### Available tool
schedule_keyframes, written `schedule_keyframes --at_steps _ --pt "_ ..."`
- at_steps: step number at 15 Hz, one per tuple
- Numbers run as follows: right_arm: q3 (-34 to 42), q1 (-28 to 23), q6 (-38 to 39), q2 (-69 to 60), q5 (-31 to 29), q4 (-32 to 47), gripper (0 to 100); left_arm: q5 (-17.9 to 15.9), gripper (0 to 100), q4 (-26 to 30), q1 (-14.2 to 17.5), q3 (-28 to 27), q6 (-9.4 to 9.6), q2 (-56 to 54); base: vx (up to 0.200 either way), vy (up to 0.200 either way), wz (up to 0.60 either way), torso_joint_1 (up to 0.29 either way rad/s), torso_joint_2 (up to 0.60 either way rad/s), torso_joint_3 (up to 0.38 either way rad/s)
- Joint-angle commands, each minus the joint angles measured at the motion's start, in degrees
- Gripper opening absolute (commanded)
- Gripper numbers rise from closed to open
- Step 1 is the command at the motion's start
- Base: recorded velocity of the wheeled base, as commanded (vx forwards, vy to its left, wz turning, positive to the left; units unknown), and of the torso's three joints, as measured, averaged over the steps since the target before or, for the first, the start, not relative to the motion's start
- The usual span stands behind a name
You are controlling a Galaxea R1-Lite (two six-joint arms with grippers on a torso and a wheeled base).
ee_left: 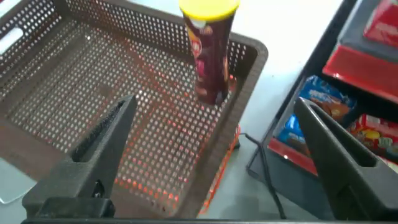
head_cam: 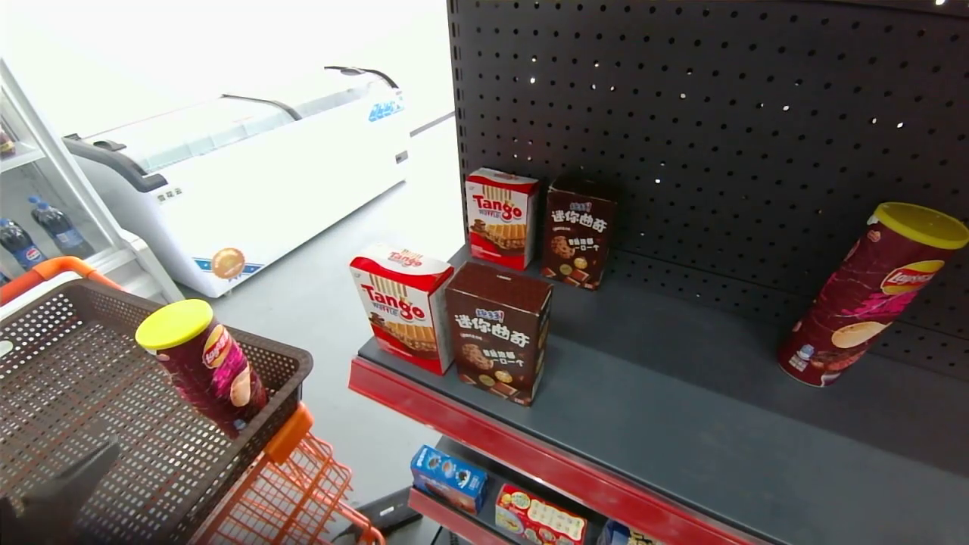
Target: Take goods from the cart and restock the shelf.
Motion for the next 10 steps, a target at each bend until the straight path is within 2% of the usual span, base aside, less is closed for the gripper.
schedule_keyframes --at_steps 1,4,5,6,9,10 --pt "0.0 0.04 0.0 0.06 0.0 -0.01 100 -0.47 100 -16.87 1.35 2.34 -0.09 19.64 0.0 0.0 0.0 0.0 0.0 0.0" --pt "0.0 0.04 0.0 0.06 0.0 -0.01 100 -0.55 100 -42.53 1.61 10.6 0.35 33.79 0.0 0.0 0.0 0.0 0.0 0.0" --pt "0.0 0.04 0.0 0.06 0.0 -0.01 100 -0.55 100 -47.28 1.61 11.83 0.35 36.51 0.0 0.0 0.0 0.0 0.0 0.0" --pt "0.0 0.04 0.0 0.06 0.0 -0.01 100 -0.55 100 -55.01 1.96 13.06 0.35 42.14 0.0 0.0 0.0 0.0 0.0 0.0" --pt "0.0 0.04 0.0 0.06 0.0 -0.01 100 -0.73 100 -64.59 4.95 12.01 0.26 51.19 0.0 0.0 0.0 0.0 0.0 0.0" --pt "0.0 0.04 0.0 0.06 0.0 -0.01 100 -0.73 100 -66.09 5.48 11.04 0.26 53.13 0.0 0.0 0.0 0.0 0.0 0.0"
